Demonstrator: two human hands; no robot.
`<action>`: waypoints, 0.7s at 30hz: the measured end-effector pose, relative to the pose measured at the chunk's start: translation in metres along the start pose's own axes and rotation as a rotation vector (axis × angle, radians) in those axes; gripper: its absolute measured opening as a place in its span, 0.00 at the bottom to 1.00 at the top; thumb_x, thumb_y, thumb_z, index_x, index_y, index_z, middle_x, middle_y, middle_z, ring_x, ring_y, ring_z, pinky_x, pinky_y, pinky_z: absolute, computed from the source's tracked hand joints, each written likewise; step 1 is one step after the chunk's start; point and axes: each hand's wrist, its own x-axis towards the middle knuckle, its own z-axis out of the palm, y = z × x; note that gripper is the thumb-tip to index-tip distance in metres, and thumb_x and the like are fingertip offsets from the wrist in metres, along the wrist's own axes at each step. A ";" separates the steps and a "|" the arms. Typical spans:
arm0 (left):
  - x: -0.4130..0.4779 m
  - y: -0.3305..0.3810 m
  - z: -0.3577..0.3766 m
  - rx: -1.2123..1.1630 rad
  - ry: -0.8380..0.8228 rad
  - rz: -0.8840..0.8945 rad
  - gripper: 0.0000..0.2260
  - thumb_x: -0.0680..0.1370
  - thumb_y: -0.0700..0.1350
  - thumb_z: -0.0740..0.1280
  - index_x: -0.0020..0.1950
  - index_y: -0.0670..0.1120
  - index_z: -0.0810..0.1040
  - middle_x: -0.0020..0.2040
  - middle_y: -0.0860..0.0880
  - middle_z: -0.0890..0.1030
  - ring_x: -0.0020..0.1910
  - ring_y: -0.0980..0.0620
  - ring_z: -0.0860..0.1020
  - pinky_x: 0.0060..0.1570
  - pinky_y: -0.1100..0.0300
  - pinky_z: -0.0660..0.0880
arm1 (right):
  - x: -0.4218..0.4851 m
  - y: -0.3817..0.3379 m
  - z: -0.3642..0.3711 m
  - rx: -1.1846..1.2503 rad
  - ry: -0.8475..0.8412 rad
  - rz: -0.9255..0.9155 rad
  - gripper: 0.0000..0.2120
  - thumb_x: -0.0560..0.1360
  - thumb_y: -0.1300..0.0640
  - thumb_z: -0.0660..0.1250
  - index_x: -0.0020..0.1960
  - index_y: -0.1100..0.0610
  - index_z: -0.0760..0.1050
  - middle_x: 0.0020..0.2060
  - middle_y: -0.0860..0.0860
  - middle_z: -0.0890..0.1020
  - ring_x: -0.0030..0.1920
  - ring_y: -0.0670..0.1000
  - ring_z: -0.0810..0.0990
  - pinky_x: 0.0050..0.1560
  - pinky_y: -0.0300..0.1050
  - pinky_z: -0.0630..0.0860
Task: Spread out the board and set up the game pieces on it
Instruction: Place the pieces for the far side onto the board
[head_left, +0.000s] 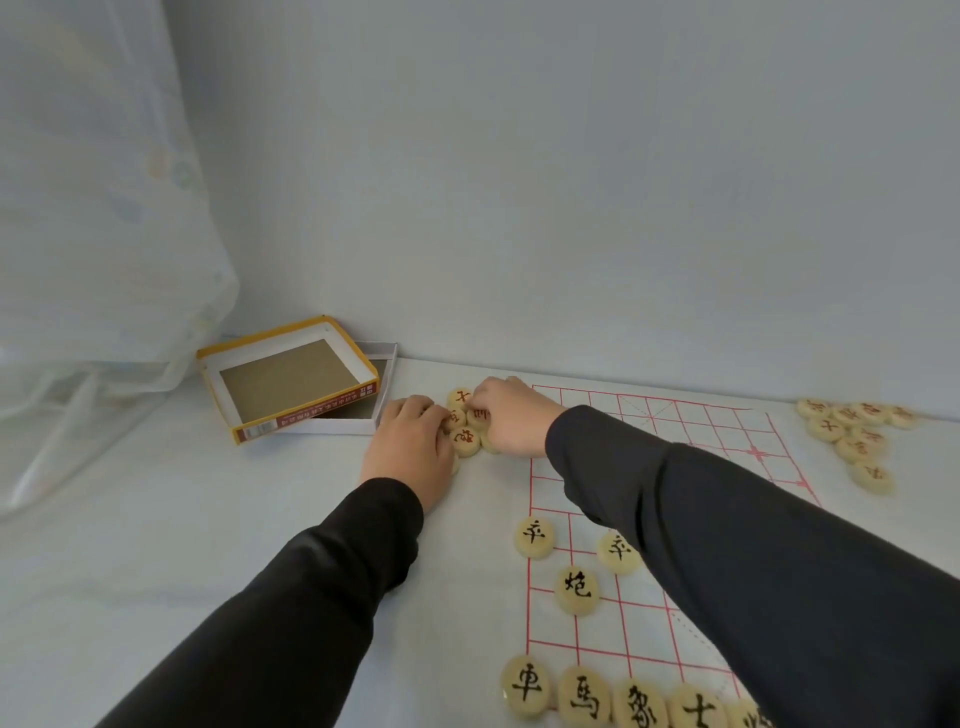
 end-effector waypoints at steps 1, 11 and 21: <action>-0.005 0.000 0.000 0.009 0.002 0.002 0.15 0.80 0.44 0.54 0.64 0.45 0.73 0.64 0.50 0.72 0.64 0.50 0.65 0.63 0.61 0.63 | -0.005 -0.001 0.001 0.025 -0.012 0.006 0.08 0.71 0.66 0.56 0.42 0.56 0.72 0.53 0.58 0.73 0.51 0.58 0.72 0.42 0.44 0.68; 0.002 0.009 -0.010 0.016 -0.107 0.084 0.22 0.82 0.44 0.52 0.76 0.47 0.55 0.77 0.50 0.55 0.75 0.51 0.52 0.72 0.59 0.49 | -0.046 0.026 -0.005 0.091 0.117 0.081 0.20 0.74 0.65 0.64 0.66 0.57 0.73 0.60 0.53 0.77 0.60 0.52 0.75 0.58 0.41 0.70; 0.002 0.011 -0.006 -0.001 -0.282 0.027 0.19 0.83 0.45 0.50 0.74 0.45 0.61 0.74 0.48 0.62 0.72 0.50 0.60 0.71 0.59 0.56 | -0.052 0.015 0.013 0.133 0.190 0.122 0.12 0.74 0.64 0.65 0.56 0.56 0.80 0.53 0.53 0.80 0.53 0.53 0.78 0.52 0.42 0.74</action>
